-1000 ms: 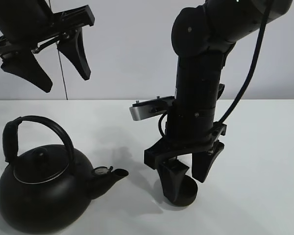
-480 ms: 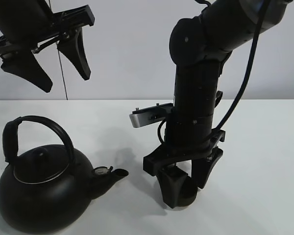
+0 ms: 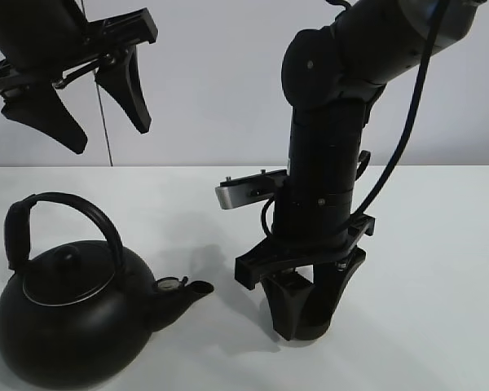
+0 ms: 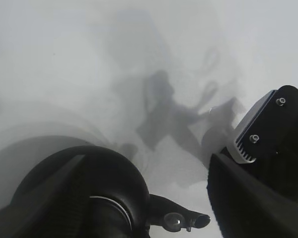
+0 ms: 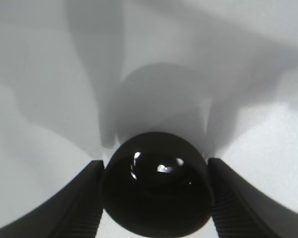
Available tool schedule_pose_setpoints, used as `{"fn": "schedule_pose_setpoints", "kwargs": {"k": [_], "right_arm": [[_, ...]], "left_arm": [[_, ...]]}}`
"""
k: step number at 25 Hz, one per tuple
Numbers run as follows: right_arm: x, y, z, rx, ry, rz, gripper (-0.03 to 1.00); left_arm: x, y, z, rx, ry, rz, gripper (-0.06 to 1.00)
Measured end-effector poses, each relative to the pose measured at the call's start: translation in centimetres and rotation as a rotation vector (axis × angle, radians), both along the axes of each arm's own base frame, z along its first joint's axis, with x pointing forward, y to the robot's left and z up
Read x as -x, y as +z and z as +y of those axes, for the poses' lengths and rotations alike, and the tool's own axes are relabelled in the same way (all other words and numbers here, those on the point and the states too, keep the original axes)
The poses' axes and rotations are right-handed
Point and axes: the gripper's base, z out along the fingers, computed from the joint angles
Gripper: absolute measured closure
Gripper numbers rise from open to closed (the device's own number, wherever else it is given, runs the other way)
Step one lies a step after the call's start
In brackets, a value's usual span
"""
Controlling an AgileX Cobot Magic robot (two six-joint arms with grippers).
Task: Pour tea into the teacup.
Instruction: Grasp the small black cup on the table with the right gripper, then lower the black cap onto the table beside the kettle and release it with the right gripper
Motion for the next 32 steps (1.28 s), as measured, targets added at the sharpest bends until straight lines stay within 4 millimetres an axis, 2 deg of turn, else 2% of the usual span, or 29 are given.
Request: {"fn": "schedule_pose_setpoints", "kwargs": {"k": [7,13,23,32], "right_arm": [[0.0,0.1,0.1,-0.013,-0.011,0.004,0.57],[-0.1,2.6,0.3,-0.060,-0.018,-0.051,0.57],[-0.6,5.1,0.8,-0.124,-0.029,-0.128,0.57],[-1.3,6.0,1.3,-0.166,-0.015,-0.172,0.57]], "left_arm": [[0.0,0.0,0.0,0.000,0.000,0.000,0.46],[0.0,0.0,0.0,0.000,0.000,0.000,0.46],[0.0,0.0,0.0,0.000,0.000,0.000,0.46],[0.0,0.0,0.0,0.000,0.000,-0.001,0.46]]}}
